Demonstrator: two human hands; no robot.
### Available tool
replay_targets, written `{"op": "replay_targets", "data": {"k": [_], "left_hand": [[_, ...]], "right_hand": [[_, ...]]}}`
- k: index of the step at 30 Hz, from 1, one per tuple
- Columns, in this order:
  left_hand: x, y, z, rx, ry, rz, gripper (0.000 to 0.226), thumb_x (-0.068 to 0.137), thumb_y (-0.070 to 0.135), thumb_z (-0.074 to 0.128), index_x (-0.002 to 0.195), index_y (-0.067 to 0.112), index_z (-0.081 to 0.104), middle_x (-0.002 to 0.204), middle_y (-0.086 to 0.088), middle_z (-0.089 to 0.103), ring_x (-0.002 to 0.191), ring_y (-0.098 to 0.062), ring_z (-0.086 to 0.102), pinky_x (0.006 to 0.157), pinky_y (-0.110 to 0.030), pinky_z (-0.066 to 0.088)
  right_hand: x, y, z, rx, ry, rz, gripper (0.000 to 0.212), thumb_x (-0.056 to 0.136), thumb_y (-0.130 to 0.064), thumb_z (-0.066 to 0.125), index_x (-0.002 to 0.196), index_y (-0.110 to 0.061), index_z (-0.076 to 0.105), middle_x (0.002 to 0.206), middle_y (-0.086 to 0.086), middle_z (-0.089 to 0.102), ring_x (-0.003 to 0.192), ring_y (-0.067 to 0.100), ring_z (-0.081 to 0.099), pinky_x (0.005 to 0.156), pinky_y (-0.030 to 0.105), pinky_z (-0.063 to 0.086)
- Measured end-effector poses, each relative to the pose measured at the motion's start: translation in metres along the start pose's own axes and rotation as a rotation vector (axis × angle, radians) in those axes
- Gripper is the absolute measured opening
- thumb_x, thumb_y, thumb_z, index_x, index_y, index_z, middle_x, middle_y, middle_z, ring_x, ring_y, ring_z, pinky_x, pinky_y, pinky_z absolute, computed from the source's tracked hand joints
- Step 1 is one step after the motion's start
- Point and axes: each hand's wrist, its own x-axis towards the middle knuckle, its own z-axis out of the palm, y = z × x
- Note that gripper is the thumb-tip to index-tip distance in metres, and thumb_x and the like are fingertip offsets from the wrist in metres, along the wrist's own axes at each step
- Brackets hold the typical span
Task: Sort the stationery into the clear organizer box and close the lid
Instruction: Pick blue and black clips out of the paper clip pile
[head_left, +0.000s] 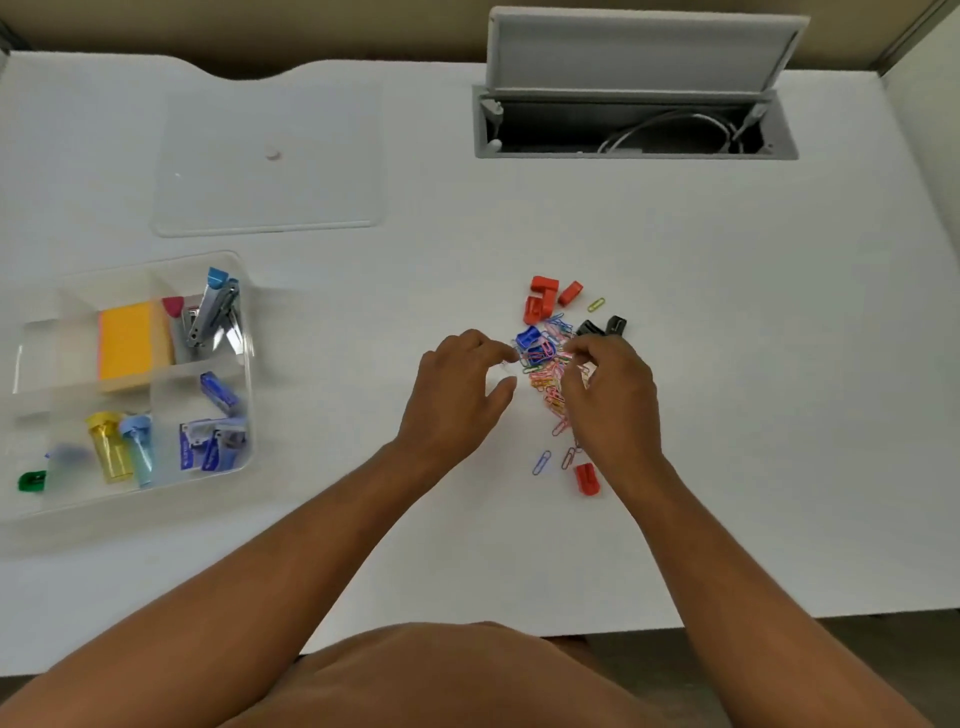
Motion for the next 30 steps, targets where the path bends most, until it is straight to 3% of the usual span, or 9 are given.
{"op": "replay_targets", "data": {"k": [5,11,13,16,19,22,25,27,30], "left_hand": [[0.011,0.015,0.023,0.008,-0.045,-0.040,0.031,0.096,0.032,0.070,0.126,0.025,0.069,0.120,0.002,0.067,0.111,-0.015,0.060,0.095,-0.035,0.047],[0.015,0.020,0.031,-0.156,-0.050,-0.148,0.023,0.093,0.026,0.073,0.117,0.024,0.072,0.108,0.005,0.071,0.087,-0.007,0.062,0.073,-0.014,0.049],[0.016,0.022,0.031,-0.218,-0.019,-0.180,0.022,0.092,0.025,0.075,0.114,0.024,0.072,0.107,0.006,0.072,0.086,-0.004,0.064,0.069,-0.008,0.044],[0.018,0.030,0.033,-0.371,0.013,-0.247,0.032,0.092,0.032,0.075,0.122,0.025,0.069,0.109,0.010,0.071,0.089,-0.002,0.067,0.067,-0.006,0.049],[0.022,0.039,0.033,-0.528,-0.027,-0.288,0.044,0.096,0.041,0.069,0.138,0.028,0.063,0.119,0.014,0.071,0.097,-0.002,0.071,0.079,-0.009,0.054],[0.025,0.042,0.034,-0.604,-0.040,-0.273,0.036,0.098,0.033,0.068,0.134,0.028,0.068,0.123,0.009,0.074,0.100,-0.005,0.073,0.089,-0.022,0.059],[0.025,0.036,0.032,-0.447,0.040,-0.221,0.030,0.093,0.030,0.076,0.123,0.026,0.076,0.117,0.006,0.074,0.088,0.001,0.071,0.078,-0.008,0.053],[0.024,0.027,0.029,-0.228,0.054,-0.156,0.033,0.093,0.031,0.076,0.125,0.023,0.074,0.113,0.004,0.068,0.087,-0.003,0.063,0.073,-0.008,0.049],[0.017,0.015,0.027,-0.031,0.056,-0.093,0.037,0.099,0.039,0.066,0.132,0.021,0.069,0.105,0.006,0.060,0.082,-0.002,0.055,0.065,-0.004,0.036]], "right_hand": [[0.025,0.031,-0.006,-0.238,-0.023,0.001,0.031,0.094,-0.022,0.070,0.125,-0.017,0.067,0.125,0.006,0.061,0.112,0.024,0.058,0.085,0.035,0.056],[0.027,0.044,0.002,-0.188,-0.036,0.001,0.014,0.095,-0.023,0.070,0.107,-0.016,0.065,0.109,0.004,0.066,0.097,0.020,0.057,0.075,0.031,0.053],[0.023,0.044,0.003,-0.070,-0.030,0.011,0.020,0.094,-0.025,0.073,0.108,-0.018,0.061,0.107,0.002,0.067,0.094,0.018,0.061,0.072,0.027,0.054],[0.018,0.041,0.001,0.272,-0.054,0.111,0.035,0.096,-0.028,0.071,0.128,-0.023,0.059,0.112,-0.007,0.067,0.088,0.009,0.067,0.063,0.011,0.055],[0.013,0.034,-0.001,0.626,-0.169,0.143,0.036,0.099,-0.028,0.067,0.135,-0.032,0.063,0.118,-0.014,0.070,0.103,0.006,0.069,0.075,0.015,0.058],[0.008,0.031,0.001,0.805,-0.251,0.148,0.030,0.100,-0.021,0.066,0.127,-0.034,0.070,0.122,-0.016,0.072,0.113,0.004,0.067,0.085,0.024,0.060],[0.009,0.035,0.002,0.691,-0.267,0.135,0.027,0.096,-0.026,0.071,0.121,-0.035,0.071,0.119,-0.015,0.072,0.109,0.008,0.068,0.085,0.033,0.063],[0.010,0.039,0.003,0.514,-0.236,0.074,0.028,0.093,-0.031,0.074,0.121,-0.036,0.070,0.123,-0.019,0.069,0.108,0.005,0.066,0.083,0.028,0.062],[0.012,0.044,0.008,0.270,-0.145,-0.024,0.034,0.095,-0.023,0.073,0.126,-0.033,0.065,0.130,-0.009,0.063,0.112,0.008,0.063,0.082,0.027,0.063]]}}
